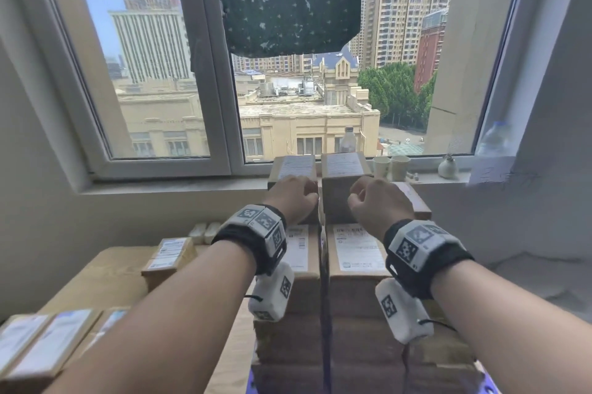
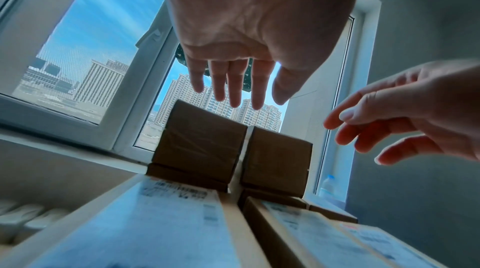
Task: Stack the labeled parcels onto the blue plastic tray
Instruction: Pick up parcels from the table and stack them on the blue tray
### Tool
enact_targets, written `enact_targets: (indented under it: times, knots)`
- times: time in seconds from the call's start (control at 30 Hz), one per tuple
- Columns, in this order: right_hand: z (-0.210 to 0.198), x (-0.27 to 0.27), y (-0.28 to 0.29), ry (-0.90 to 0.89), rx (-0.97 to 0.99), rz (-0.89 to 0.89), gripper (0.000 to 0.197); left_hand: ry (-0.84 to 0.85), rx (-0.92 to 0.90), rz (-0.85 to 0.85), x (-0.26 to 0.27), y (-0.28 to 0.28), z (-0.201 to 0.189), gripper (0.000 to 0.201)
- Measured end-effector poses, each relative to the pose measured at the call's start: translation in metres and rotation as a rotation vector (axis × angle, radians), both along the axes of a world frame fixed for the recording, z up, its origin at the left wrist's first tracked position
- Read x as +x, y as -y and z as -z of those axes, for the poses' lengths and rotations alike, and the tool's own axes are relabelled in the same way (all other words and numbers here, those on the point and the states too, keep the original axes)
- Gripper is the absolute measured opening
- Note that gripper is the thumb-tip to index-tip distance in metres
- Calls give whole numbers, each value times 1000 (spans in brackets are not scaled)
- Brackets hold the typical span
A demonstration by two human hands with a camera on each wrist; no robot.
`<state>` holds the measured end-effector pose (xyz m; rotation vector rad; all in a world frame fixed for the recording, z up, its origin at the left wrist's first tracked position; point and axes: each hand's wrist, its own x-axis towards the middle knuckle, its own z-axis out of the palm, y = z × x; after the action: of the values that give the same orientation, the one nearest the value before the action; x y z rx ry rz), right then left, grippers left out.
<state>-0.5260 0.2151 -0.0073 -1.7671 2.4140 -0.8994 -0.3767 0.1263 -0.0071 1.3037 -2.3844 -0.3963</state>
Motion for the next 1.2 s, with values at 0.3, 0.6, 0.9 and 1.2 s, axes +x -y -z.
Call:
enact_targets:
  times: [0.3, 0.6, 0.9, 1.2]
  knots:
    - [9, 73, -1, -15, -3, -180, 24, 30, -23, -130, 65, -11, 23, 37]
    - [48, 201, 30, 47, 13, -301, 22, -10, 13, -272, 174, -2, 59, 34]
    - [98, 327, 69, 119, 113, -309, 28, -8, 133, -337, 305, 21, 108, 38]
    - [175, 408, 99, 216, 269, -137, 27, 15, 244, -307, 386, 51, 172, 37]
